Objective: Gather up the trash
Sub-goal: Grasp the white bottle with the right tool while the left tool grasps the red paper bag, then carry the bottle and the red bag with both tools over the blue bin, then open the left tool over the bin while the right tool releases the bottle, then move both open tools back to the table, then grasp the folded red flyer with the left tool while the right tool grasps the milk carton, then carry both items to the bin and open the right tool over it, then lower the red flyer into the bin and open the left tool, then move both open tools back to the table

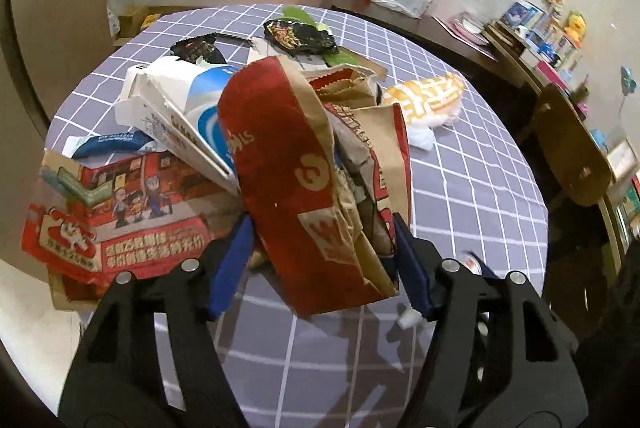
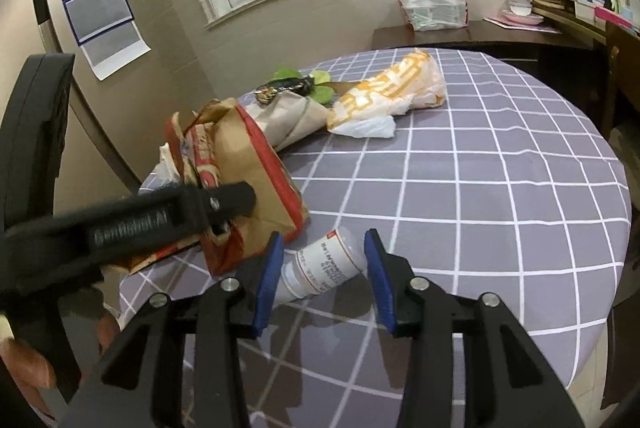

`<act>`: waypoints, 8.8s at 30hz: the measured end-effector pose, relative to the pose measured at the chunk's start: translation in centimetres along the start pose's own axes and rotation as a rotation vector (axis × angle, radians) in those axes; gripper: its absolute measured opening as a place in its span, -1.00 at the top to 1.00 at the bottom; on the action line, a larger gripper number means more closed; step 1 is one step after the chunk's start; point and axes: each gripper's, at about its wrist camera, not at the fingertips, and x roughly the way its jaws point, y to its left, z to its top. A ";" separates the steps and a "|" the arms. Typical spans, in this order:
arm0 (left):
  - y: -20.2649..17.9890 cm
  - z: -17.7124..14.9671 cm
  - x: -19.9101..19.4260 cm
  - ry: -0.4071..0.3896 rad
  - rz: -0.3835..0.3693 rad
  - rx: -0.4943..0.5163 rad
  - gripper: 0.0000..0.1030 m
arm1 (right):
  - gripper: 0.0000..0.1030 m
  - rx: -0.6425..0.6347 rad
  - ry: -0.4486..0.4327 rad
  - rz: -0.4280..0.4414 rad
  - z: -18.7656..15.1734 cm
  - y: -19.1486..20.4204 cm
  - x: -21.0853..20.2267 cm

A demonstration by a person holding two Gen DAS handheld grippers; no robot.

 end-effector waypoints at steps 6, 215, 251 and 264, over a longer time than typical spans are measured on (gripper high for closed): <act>0.8 -0.8 -3.7 -0.054 -0.021 0.031 -0.26 | 0.19 -0.027 -0.014 0.030 0.2 2.3 -1.3; 48.3 -2.8 -11.0 0.003 0.629 -0.408 0.83 | -0.24 -0.468 0.259 0.340 -4.9 44.3 20.1; 38.9 0.3 -13.7 -0.140 0.646 -0.271 -0.39 | -0.34 -0.369 0.126 0.321 -1.6 39.1 13.8; 25.8 2.0 -10.5 -0.128 0.436 -0.053 -0.53 | -0.34 -0.226 0.015 0.166 1.3 25.8 6.4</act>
